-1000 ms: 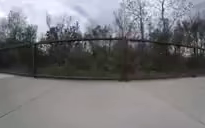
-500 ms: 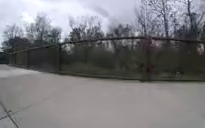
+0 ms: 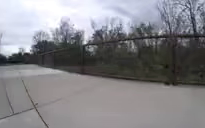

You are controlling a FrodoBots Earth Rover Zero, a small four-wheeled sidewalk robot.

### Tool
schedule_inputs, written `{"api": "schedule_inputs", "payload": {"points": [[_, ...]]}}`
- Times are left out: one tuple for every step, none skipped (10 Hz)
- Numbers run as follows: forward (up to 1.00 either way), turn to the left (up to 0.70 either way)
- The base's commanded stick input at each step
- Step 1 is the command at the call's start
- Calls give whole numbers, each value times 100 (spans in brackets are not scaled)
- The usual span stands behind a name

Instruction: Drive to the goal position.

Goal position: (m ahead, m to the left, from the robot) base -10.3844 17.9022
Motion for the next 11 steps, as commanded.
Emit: {"api": "schedule_inputs", "payload": {"points": [[100,27],[100,27],[100,27],[100,27],[100,27],[100,27],[100,27],[100,27],[100,27],[100,27],[100,27]]}}
